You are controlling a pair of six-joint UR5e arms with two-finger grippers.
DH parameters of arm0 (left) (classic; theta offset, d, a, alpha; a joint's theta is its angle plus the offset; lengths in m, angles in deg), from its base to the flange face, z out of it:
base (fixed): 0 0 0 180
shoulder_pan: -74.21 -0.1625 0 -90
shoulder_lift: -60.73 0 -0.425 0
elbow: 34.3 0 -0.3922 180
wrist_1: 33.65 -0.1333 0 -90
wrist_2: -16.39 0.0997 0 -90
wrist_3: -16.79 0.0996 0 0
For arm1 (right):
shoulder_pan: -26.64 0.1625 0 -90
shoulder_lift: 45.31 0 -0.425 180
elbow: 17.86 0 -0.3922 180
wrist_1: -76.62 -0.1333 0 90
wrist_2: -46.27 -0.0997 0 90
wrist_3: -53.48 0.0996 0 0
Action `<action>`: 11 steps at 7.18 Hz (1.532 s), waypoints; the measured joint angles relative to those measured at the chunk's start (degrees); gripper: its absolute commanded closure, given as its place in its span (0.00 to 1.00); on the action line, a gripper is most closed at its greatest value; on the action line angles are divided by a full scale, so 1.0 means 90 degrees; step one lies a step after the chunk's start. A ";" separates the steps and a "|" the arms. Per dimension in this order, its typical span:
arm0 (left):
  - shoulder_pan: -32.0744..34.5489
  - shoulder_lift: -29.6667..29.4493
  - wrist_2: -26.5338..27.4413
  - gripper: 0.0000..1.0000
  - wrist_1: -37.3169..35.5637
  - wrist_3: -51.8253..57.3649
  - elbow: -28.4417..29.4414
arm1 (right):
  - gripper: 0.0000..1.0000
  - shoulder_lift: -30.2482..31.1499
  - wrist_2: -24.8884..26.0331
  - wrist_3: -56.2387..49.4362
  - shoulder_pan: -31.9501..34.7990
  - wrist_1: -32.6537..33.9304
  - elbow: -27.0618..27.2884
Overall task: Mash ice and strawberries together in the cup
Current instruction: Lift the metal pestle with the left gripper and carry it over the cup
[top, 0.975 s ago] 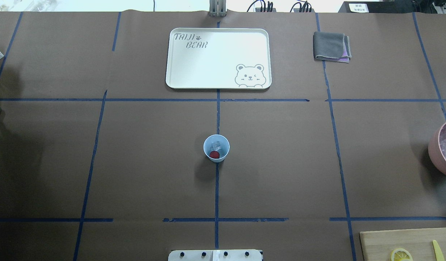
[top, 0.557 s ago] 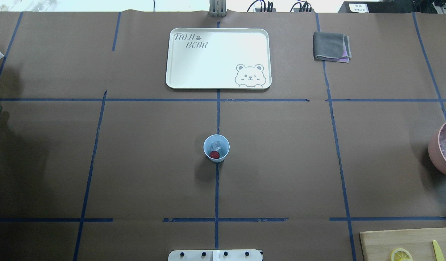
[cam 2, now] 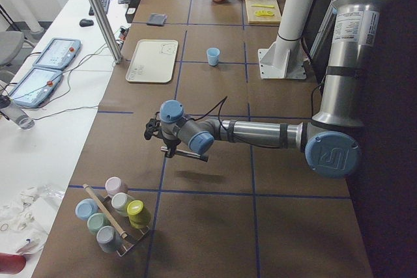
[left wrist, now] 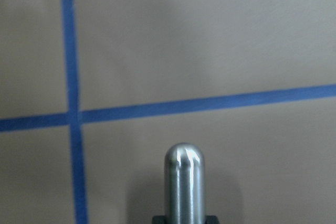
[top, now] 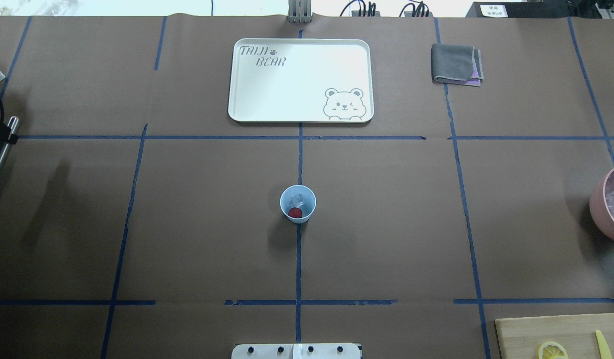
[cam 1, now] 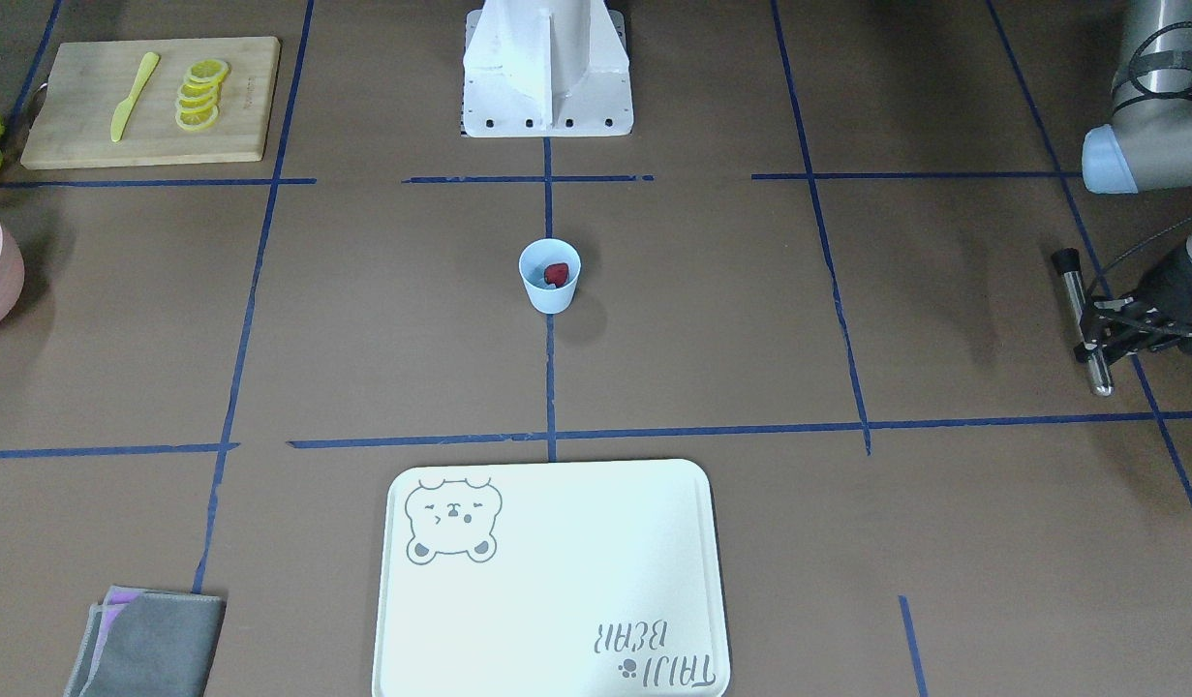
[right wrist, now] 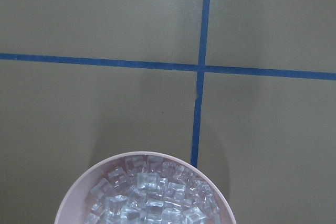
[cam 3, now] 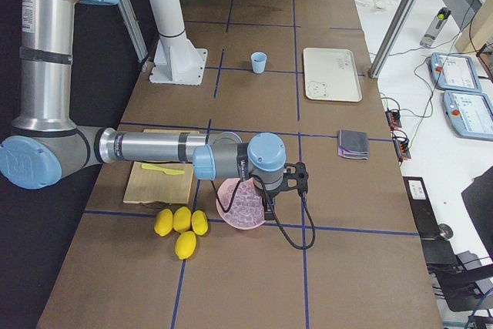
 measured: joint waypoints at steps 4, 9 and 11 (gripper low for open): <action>-0.0282 -0.0629 0.0533 1.00 0.0573 -0.0542 -0.0905 | 0.00 -0.0029 -0.0027 0.0007 -0.0003 0.0002 0.0029; -0.1281 -0.1248 0.1459 1.00 0.3295 -0.1423 -0.0934 | 0.00 -0.0007 -0.0038 0.0006 0.0001 -0.0008 0.0114; -0.2201 -0.1529 0.2605 1.00 0.4137 -0.1589 -0.0863 | 0.00 -0.0010 -0.0065 0.0006 0.0003 -0.0008 0.0150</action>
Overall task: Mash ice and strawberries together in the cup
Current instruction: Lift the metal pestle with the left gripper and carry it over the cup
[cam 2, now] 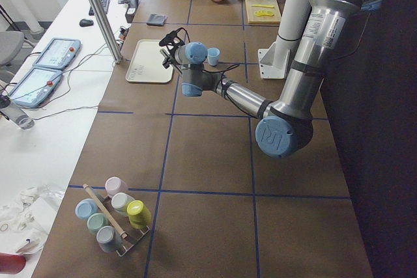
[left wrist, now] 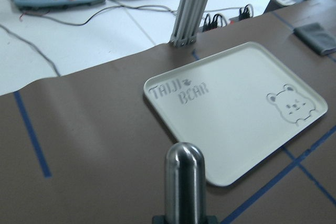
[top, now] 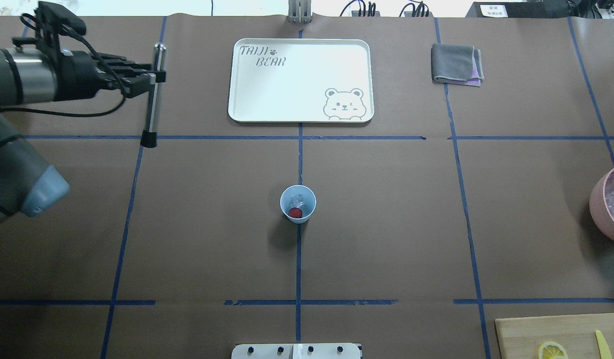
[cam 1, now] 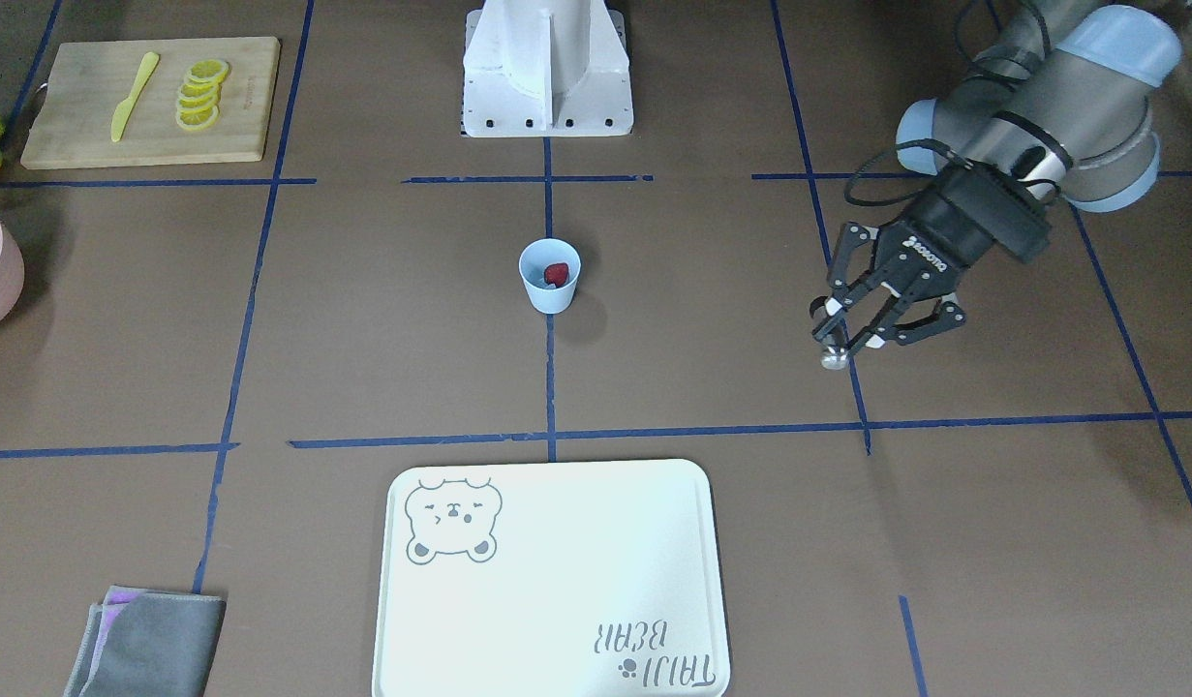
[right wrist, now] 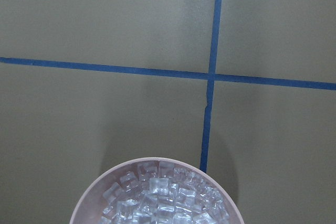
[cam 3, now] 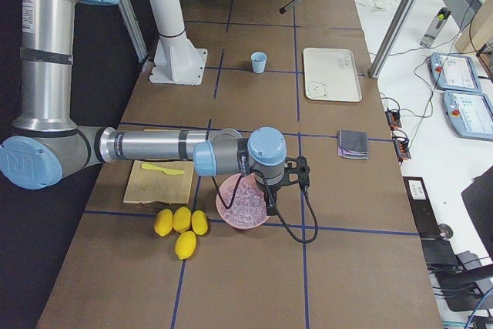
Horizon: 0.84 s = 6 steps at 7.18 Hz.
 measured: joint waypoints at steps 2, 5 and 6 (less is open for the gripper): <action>-0.1372 -0.0584 0.1502 1.00 0.0665 -0.0019 0.0120 | 0.00 -0.0011 -0.0011 0.0000 -0.0001 0.0002 0.0005; -0.1814 -0.0832 0.1932 1.00 0.1832 -0.0025 0.0128 | 0.01 -0.0020 -0.0012 0.0000 -0.0006 0.0002 -0.0012; -0.1868 -0.0879 0.1960 1.00 0.2286 -0.0019 0.0246 | 0.00 -0.0020 -0.0012 0.0000 -0.0005 0.0002 -0.0015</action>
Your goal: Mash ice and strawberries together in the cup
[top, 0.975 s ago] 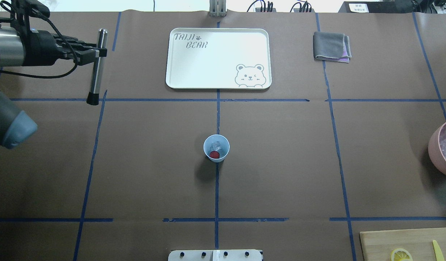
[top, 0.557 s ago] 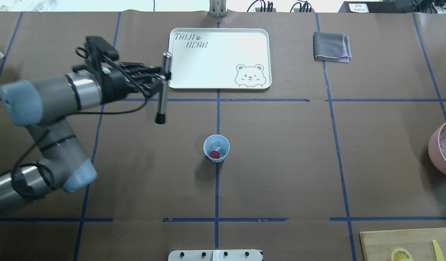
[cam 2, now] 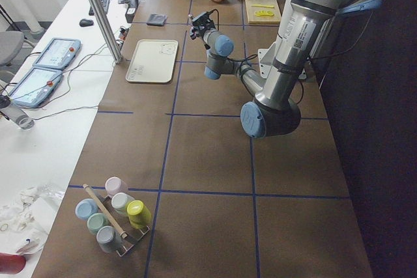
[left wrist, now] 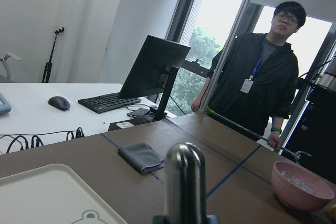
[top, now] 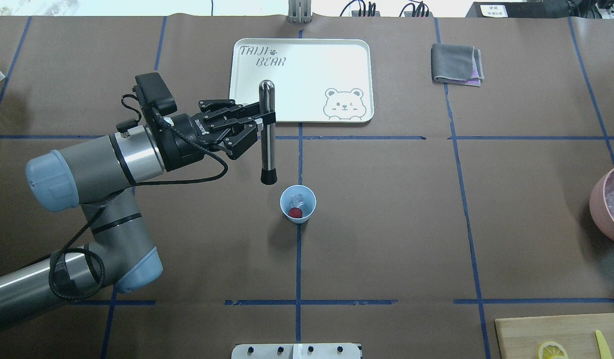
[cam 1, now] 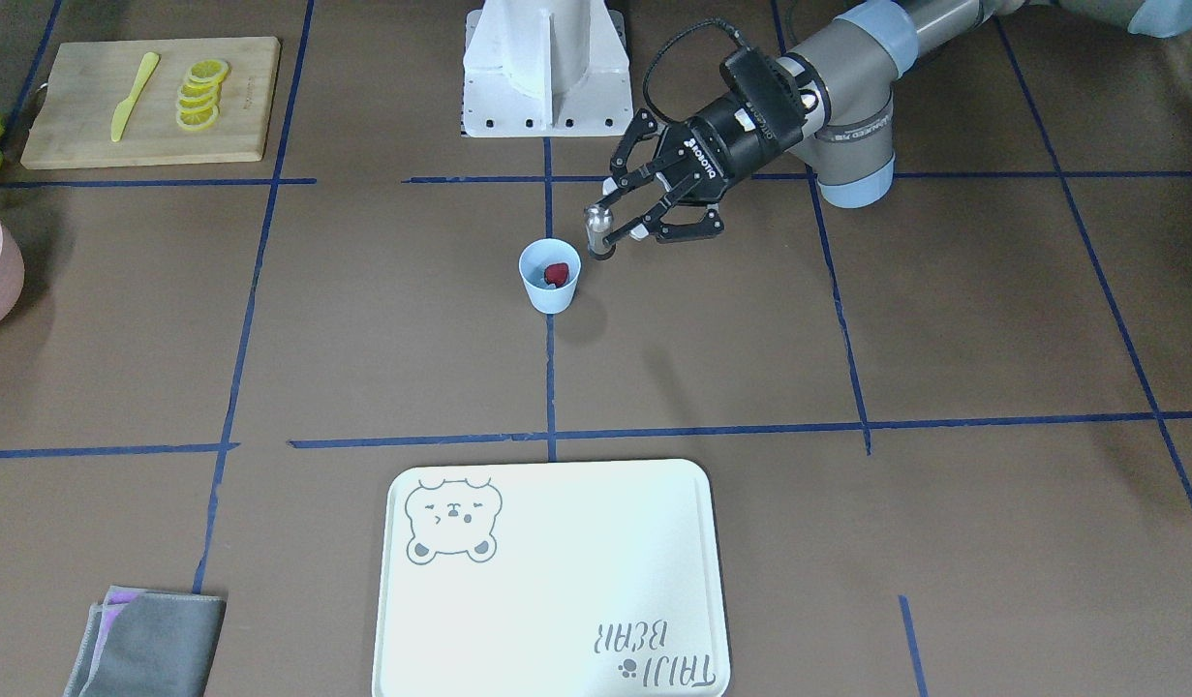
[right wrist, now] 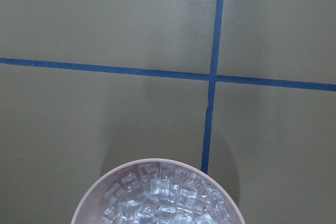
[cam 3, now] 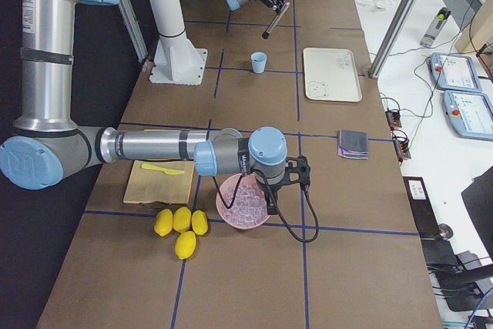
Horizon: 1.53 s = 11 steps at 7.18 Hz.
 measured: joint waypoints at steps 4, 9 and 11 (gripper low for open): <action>-0.0389 -0.0454 0.0654 1.00 0.1208 0.0013 0.0932 | 0.00 0.0000 0.0000 -0.0008 -0.0003 0.0000 -0.0016; -0.0462 -0.0516 0.0719 1.00 0.1749 0.0012 0.1698 | 0.00 0.0000 0.0009 -0.0010 -0.0003 0.0000 -0.0045; -0.0467 -0.0565 0.0713 1.00 0.1767 -0.0015 0.1720 | 0.00 0.0000 0.0010 -0.0016 -0.0003 0.0000 -0.0057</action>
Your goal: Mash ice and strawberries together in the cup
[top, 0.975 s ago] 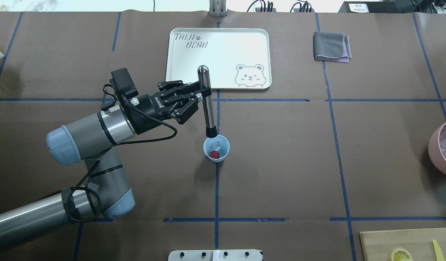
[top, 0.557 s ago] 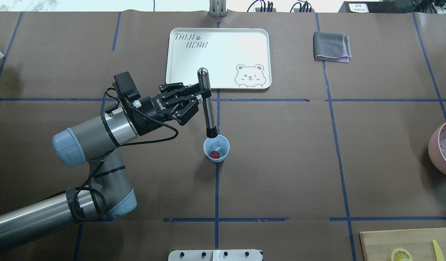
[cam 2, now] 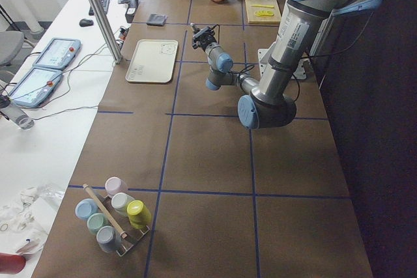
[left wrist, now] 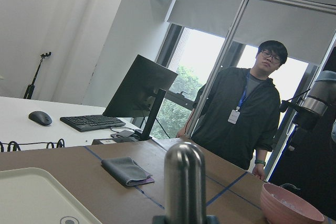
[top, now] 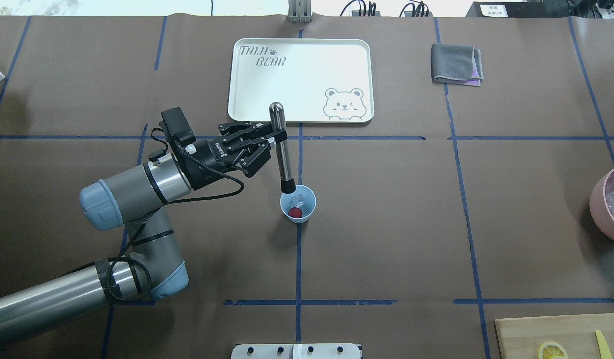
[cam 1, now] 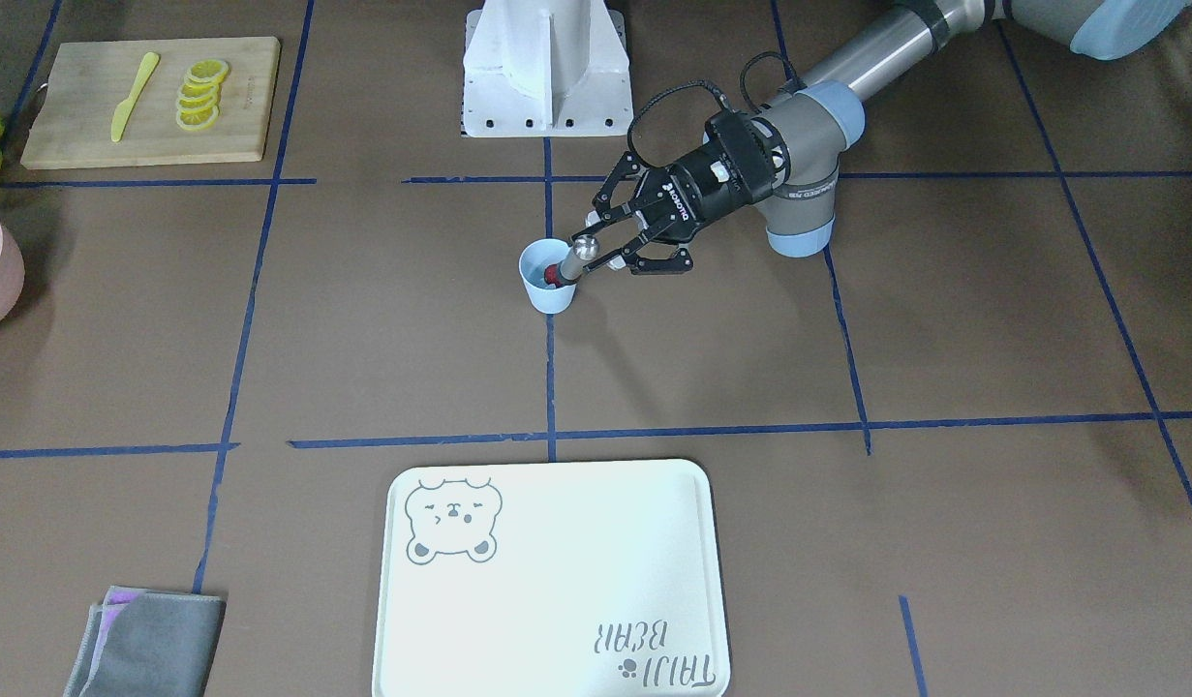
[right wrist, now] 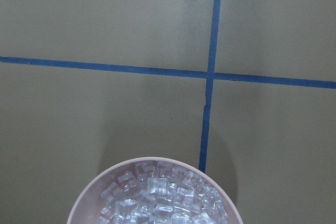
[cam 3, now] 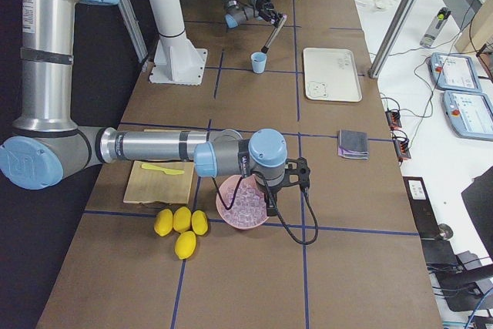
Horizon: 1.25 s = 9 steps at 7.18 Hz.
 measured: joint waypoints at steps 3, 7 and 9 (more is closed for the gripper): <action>-0.0105 -0.0033 0.0057 1.00 -0.0009 -0.0004 -0.0011 | 0.00 0.0000 0.0000 -0.0014 0.0002 0.0000 -0.0040; -0.0351 -0.0032 0.0260 1.00 -0.0019 0.0000 -0.0003 | 0.00 -0.0009 0.0002 -0.0025 0.0000 0.0000 -0.0093; -0.0343 -0.0025 0.0265 1.00 -0.0024 -0.0001 0.0012 | 0.00 -0.0013 0.0009 -0.0023 0.0000 0.0000 -0.0104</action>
